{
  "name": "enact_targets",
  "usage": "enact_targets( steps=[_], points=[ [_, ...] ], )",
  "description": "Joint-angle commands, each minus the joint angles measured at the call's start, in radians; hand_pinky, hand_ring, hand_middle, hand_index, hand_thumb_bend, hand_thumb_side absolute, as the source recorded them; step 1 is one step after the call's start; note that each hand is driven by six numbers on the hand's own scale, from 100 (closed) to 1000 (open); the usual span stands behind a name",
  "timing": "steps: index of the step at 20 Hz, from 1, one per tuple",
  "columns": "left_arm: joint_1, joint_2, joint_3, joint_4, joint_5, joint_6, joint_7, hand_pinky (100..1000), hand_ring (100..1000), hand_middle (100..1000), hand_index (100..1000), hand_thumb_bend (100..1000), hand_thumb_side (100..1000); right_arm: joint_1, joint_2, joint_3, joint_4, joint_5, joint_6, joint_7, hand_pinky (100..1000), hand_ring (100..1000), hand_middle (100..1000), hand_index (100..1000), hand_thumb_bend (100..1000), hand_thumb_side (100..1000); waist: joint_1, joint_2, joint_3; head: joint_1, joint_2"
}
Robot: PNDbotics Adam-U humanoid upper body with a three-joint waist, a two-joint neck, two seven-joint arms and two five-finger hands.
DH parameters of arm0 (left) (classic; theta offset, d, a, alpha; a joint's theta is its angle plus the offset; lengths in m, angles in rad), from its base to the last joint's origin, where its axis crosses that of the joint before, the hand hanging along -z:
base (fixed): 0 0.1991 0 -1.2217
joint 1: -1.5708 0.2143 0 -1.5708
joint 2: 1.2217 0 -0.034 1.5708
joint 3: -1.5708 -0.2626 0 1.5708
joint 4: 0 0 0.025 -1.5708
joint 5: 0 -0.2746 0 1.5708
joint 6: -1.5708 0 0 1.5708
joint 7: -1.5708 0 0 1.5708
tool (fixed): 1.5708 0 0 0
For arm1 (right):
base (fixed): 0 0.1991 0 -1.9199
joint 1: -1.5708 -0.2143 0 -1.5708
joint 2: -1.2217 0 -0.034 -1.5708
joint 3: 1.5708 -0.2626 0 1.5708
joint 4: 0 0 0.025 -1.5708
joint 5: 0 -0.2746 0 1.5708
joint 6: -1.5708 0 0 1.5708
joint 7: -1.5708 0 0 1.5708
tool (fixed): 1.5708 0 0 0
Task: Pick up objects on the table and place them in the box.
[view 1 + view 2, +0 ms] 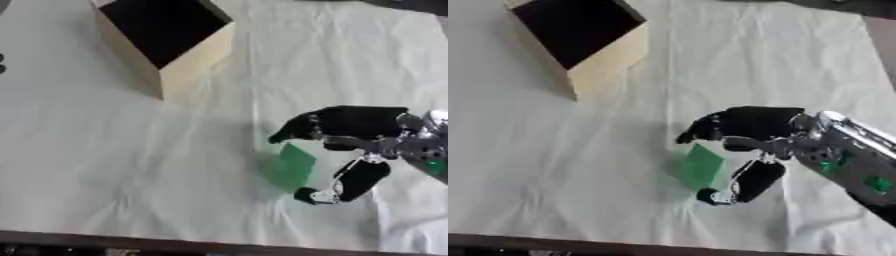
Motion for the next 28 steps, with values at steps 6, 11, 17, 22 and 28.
enact_targets(
  steps=[6,11,17,22,28],
  points=[
    [-0.009,0.004,-0.002,-0.015,0.004,0.0,-0.006,563,580,762,735,246,701,-0.004,0.007,-0.007,-0.014,-0.002,0.054,0.047,855,902,831,958,358,630,0.006,-0.014,0.002,-0.006,-0.011],
    [-0.01,0.002,-0.004,-0.015,0.004,0.0,-0.008,562,581,762,735,243,702,-0.009,0.024,-0.012,-0.014,0.041,0.09,0.025,783,820,813,931,388,524,0.006,-0.012,0.005,-0.012,-0.014],
    [-0.01,0.0,-0.003,-0.015,0.004,0.001,-0.009,563,581,762,735,240,701,0.004,0.035,-0.004,-0.014,0.061,0.101,0.032,722,805,802,892,378,379,0.006,-0.009,0.009,-0.015,-0.014],
    [-0.009,-0.001,-0.004,-0.015,0.004,0.001,-0.01,564,582,762,734,239,703,0.01,0.041,0.005,-0.014,-0.002,0.115,0.045,739,799,787,878,293,324,0.006,-0.007,0.009,-0.016,-0.013],
    [-0.009,-0.001,-0.004,-0.015,0.003,0.003,-0.012,566,584,761,731,238,706,0.008,0.048,0.003,-0.014,-0.095,0.16,0.024,706,767,719,805,100,291,0.006,-0.006,0.009,-0.017,-0.012]
  ],
)
